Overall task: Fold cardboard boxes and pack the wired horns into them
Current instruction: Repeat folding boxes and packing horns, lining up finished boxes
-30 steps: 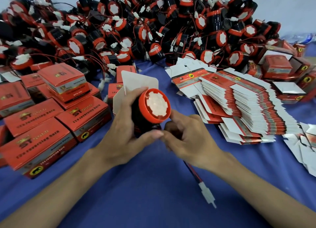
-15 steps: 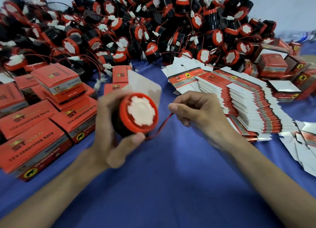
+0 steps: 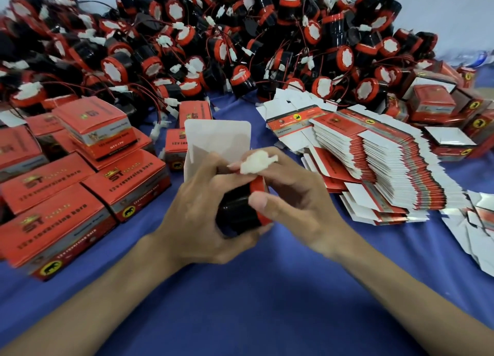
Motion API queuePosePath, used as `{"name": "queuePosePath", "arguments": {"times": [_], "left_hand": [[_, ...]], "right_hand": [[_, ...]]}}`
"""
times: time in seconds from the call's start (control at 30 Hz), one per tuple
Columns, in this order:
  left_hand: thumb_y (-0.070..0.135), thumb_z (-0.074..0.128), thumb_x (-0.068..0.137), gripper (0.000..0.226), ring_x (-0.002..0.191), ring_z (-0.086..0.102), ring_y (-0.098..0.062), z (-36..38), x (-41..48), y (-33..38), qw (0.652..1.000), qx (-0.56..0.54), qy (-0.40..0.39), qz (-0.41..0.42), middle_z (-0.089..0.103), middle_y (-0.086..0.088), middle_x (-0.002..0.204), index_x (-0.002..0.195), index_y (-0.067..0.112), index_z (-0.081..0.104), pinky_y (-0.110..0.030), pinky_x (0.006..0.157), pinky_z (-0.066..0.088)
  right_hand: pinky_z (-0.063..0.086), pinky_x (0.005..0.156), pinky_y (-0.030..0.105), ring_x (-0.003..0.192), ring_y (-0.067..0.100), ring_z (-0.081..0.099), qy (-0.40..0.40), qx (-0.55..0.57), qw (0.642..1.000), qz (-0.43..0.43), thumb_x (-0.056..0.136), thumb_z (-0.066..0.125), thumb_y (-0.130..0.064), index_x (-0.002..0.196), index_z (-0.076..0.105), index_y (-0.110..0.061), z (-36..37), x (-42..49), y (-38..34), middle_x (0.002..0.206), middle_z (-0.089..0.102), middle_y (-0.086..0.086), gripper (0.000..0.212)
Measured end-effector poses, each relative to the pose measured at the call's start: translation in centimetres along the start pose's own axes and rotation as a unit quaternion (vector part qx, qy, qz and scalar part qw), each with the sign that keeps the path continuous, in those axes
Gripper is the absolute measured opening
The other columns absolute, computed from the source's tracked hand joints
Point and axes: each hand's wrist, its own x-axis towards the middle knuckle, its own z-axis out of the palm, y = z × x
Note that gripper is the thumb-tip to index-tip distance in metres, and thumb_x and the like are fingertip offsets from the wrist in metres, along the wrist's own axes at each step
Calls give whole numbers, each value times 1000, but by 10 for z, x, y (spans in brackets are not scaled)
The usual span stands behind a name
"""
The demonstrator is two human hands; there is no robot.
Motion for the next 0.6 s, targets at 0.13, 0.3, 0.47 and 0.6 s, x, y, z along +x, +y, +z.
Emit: {"name": "queuePosePath", "arguments": {"times": [0.13, 0.3, 0.47, 0.6], "left_hand": [[49, 64, 83, 54, 105, 55, -11, 2, -3, 1, 996, -45, 24, -67, 47, -3, 116, 117, 13, 41, -25, 79, 51], [38, 73, 65, 60, 94, 53, 3, 3, -2, 0, 992, -41, 47, -106, 51, 1, 111, 107, 14, 38, -7, 76, 45], [49, 67, 79, 55, 98, 54, -3, 0, -1, -7, 996, 25, 49, -68, 59, 3, 107, 109, 8, 45, -5, 88, 41], [37, 64, 80, 47, 105, 54, -17, -7, 2, -14, 998, 25, 52, -17, 57, -4, 111, 113, 7, 49, -22, 95, 41]], "right_hand": [[43, 97, 25, 112, 9, 56, 8, -80, 996, -26, 80, 64, -27, 116, 54, -15, 3, -3, -1, 114, 56, -7, 39], [45, 99, 32, 115, 18, 57, 4, -93, 994, -50, 82, 66, -20, 119, 55, -8, 2, -1, 1, 118, 60, 1, 41], [44, 102, 35, 125, 22, 48, -41, -223, 966, -128, 85, 68, -20, 130, 48, -7, 0, 0, 10, 133, 48, 14, 51], [47, 97, 32, 121, 23, 49, -35, -273, 948, -159, 90, 62, -21, 129, 53, -5, 1, 7, 11, 129, 50, 19, 43]]}}
